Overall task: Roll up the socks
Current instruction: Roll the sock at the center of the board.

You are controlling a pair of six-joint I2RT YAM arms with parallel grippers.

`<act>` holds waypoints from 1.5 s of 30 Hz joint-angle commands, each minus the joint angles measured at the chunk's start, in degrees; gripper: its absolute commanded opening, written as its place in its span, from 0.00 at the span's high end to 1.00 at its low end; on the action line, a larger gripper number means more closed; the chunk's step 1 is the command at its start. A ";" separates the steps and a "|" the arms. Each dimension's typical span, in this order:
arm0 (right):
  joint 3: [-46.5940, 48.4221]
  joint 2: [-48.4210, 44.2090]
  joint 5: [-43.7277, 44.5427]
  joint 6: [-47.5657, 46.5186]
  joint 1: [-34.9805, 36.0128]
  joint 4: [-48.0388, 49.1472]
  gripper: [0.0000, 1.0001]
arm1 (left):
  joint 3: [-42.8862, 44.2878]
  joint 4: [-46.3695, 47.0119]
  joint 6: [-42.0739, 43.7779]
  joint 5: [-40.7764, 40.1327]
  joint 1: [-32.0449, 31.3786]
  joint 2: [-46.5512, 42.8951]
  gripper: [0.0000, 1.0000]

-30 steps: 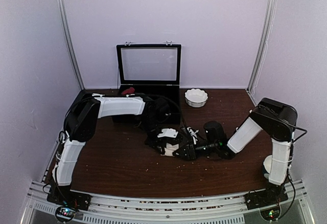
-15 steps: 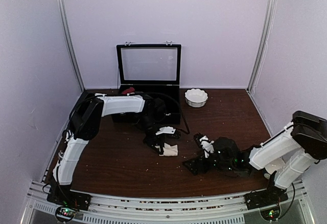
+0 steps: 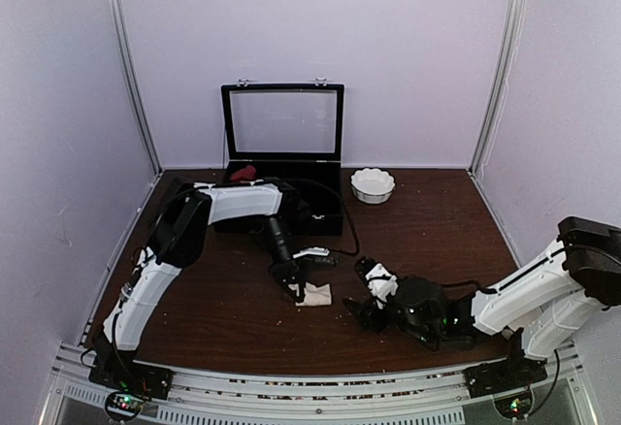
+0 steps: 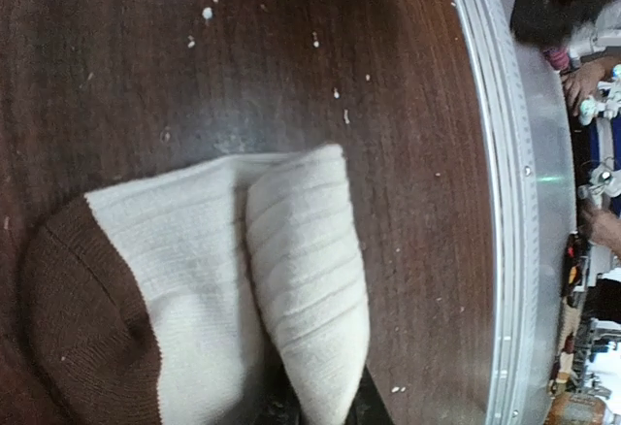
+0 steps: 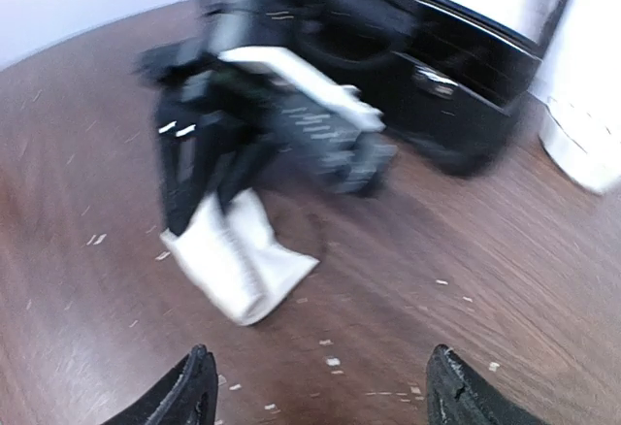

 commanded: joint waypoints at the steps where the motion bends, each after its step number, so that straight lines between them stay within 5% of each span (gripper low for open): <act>1: -0.43 4.68 -3.93 -18.13 2.61 7.17 0.29 | 0.72 -6.46 -0.65 1.73 1.83 5.52 1.00; 4: 2.15 8.04 -11.48 -24.56 2.61 8.96 0.32 | 0.69 -7.00 -1.70 2.71 3.12 6.81 1.00; 17: 19.51 16.54 -30.29 -42.35 -1.62 -11.77 0.50 | 5.48 -10.15 -5.38 0.14 3.75 12.46 1.00; 35: 31.07 26.82 -28.69 -46.09 -5.37 -23.74 0.62 | 4.93 -11.66 -2.68 -1.64 3.76 12.80 0.98; 40: 33.21 28.59 -33.55 -43.00 -7.11 -31.24 0.74 | 5.01 -11.07 -1.57 -1.72 3.76 9.65 0.79; 42: 34.46 29.77 -35.27 -41.71 -7.23 -34.71 0.84 | 5.05 -10.61 -1.48 -2.21 3.80 7.82 0.54; 43: 35.08 30.23 -36.20 -40.96 -7.23 -36.00 0.87 | 4.80 -10.17 -1.46 -2.43 3.82 6.38 0.18; 44: 35.38 30.55 -36.98 -39.92 -7.27 -36.79 0.91 | 4.00 -9.52 -1.55 -2.65 3.82 4.84 0.04; 45: 35.30 30.67 -37.53 -38.85 -7.45 -36.91 0.94 | 2.90 -8.59 -1.88 -2.81 4.03 2.81 0.02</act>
